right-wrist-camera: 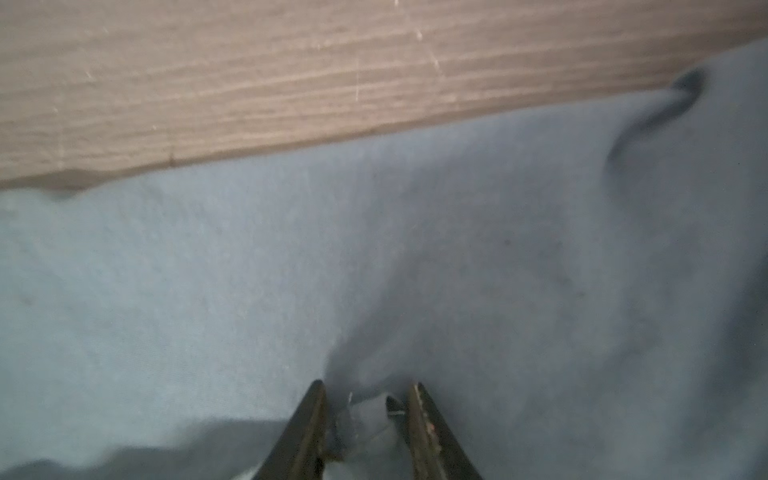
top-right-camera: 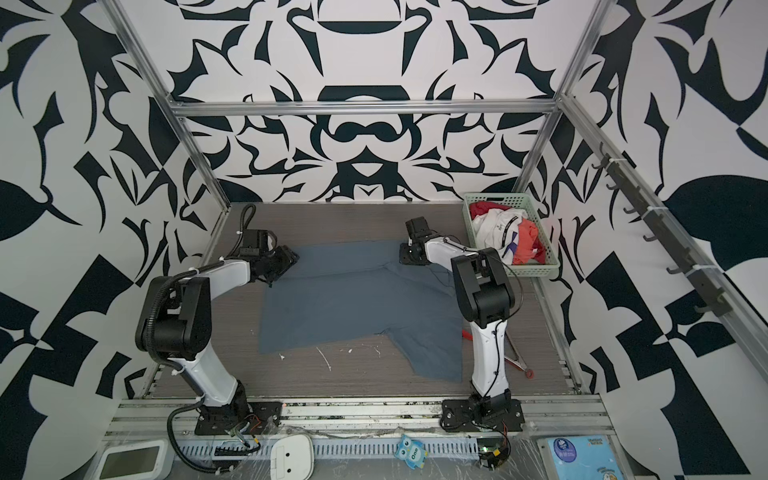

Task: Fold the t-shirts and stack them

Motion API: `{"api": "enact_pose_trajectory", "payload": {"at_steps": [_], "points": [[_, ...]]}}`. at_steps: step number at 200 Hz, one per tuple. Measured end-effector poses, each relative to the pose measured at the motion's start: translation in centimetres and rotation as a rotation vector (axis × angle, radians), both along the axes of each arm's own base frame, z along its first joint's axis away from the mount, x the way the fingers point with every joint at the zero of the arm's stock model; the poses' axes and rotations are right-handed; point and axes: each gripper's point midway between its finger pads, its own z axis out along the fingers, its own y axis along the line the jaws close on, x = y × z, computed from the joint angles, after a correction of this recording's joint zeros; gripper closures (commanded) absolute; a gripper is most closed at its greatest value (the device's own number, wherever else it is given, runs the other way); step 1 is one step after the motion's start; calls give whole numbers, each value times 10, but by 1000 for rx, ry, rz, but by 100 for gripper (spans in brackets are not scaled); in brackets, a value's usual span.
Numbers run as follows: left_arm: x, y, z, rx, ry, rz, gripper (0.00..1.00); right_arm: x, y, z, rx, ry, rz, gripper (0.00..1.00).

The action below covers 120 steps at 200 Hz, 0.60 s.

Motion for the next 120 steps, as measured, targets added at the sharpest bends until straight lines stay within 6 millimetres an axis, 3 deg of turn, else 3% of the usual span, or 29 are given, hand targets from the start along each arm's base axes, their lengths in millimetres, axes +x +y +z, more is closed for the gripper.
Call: {"api": "enact_pose_trajectory", "payload": {"at_steps": [21, 40, 87, 120], "points": [[0, 0, 0, 2, 1, 2, 39, -1, 0, 0, -10, 0, 4, 78], [0, 1, -1, 3, 2, 2, 39, -2, 0, -1, -17, 4, 1, 100], [-1, 2, -1, 8, 4, 6, 38, -6, -1, -1, -60, 7, 1, 100], [-1, 2, 0, 8, 0, 6, 38, -16, 3, 15, -98, -14, 15, 100]]}}
